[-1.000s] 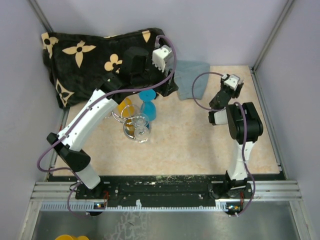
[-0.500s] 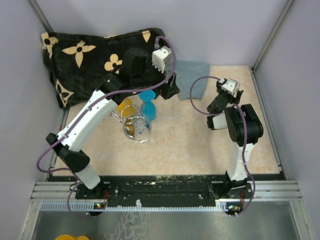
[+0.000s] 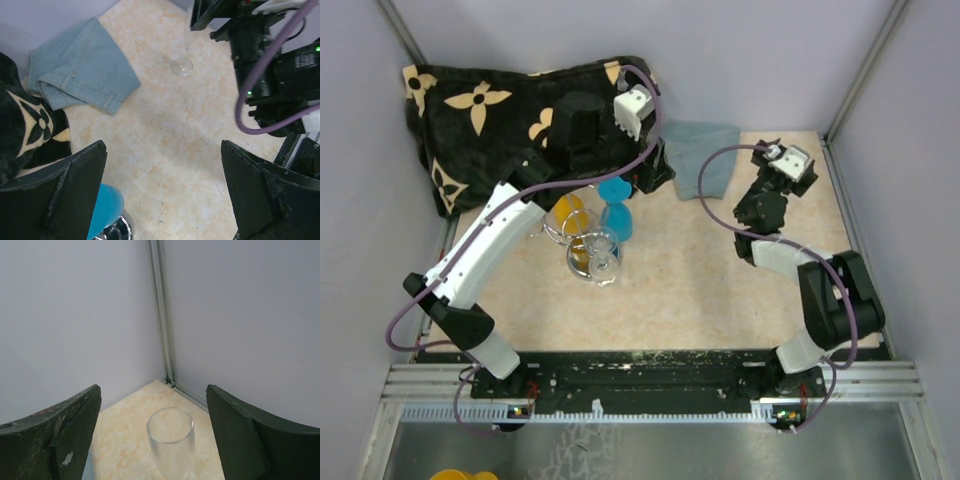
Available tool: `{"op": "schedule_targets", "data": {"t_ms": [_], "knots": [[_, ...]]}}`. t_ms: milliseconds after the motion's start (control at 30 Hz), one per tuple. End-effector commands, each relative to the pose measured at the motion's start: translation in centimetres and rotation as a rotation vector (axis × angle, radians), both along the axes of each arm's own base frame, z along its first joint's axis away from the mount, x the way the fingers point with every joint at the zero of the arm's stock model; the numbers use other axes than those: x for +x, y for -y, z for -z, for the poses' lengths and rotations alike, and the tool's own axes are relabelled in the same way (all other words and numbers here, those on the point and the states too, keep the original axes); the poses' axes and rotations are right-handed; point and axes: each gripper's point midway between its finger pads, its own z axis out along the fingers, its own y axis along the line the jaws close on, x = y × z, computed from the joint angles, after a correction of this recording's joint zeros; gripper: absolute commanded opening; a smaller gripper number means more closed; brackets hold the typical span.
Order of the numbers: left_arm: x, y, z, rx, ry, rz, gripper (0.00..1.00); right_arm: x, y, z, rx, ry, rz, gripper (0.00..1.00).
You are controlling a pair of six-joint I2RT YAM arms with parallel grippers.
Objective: Take the wine glass off the wine glass rack
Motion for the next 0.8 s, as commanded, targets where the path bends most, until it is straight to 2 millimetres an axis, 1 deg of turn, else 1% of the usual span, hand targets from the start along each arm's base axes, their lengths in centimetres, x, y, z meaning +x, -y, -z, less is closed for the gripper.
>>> {"op": "schedule_targets", "data": {"t_ms": [0,100,133,200,233,267,367,467,567,633,700,767], "knots": [[0.5,-1.4,-3.0,-0.061,0.065,-0.04,1.0,-1.7,0.3,-3.2,0.024,0.017,-0.009,0.86],[1.4,-2.3,-3.4,-0.082,0.061,-0.07,1.0,-2.3,0.3,-4.8,0.034,0.007,-0.025,0.87],[1.9,-2.8,-3.6,-0.09,0.058,-0.088,1.0,-2.3,0.2,-5.8,0.048,0.006,-0.039,0.87],[3.4,-4.5,-3.7,-0.107,0.039,-0.147,1.0,-1.8,-0.6,-7.3,0.089,-0.042,-0.095,0.88],[4.1,-5.4,-3.7,-0.117,0.026,-0.173,1.0,-1.3,-1.4,-7.8,0.1,-0.088,-0.149,0.88],[4.9,-6.4,-3.6,-0.125,0.011,-0.203,1.0,-0.7,-2.4,-7.0,0.11,-0.197,-0.2,0.88],[7.0,-9.5,-2.9,-0.139,-0.038,-0.285,1.0,0.2,-5.3,-8.0,0.198,-0.346,-0.353,0.89],[8.4,-12.4,-2.2,-0.158,-0.083,-0.357,1.0,0.2,-8.4,-9.2,0.273,-0.453,-0.516,0.89],[9.4,-15.3,-1.7,-0.197,-0.132,-0.42,1.0,-0.5,-11.5,-10.6,0.336,-0.507,-0.683,0.9],[10.1,-17.8,-1.1,-0.245,-0.191,-0.473,1.0,-1.0,-13.7,-11.1,0.364,-0.55,-0.802,0.9],[10.8,-20.6,0.1,-0.296,-0.267,-0.526,1.0,-2.0,-16.1,-11.6,0.383,-0.591,-0.941,0.88],[10.9,-22.7,1.3,-0.348,-0.339,-0.557,0.99,-2.9,-18.0,-11.7,0.42,-0.611,-1.049,0.88]]}}
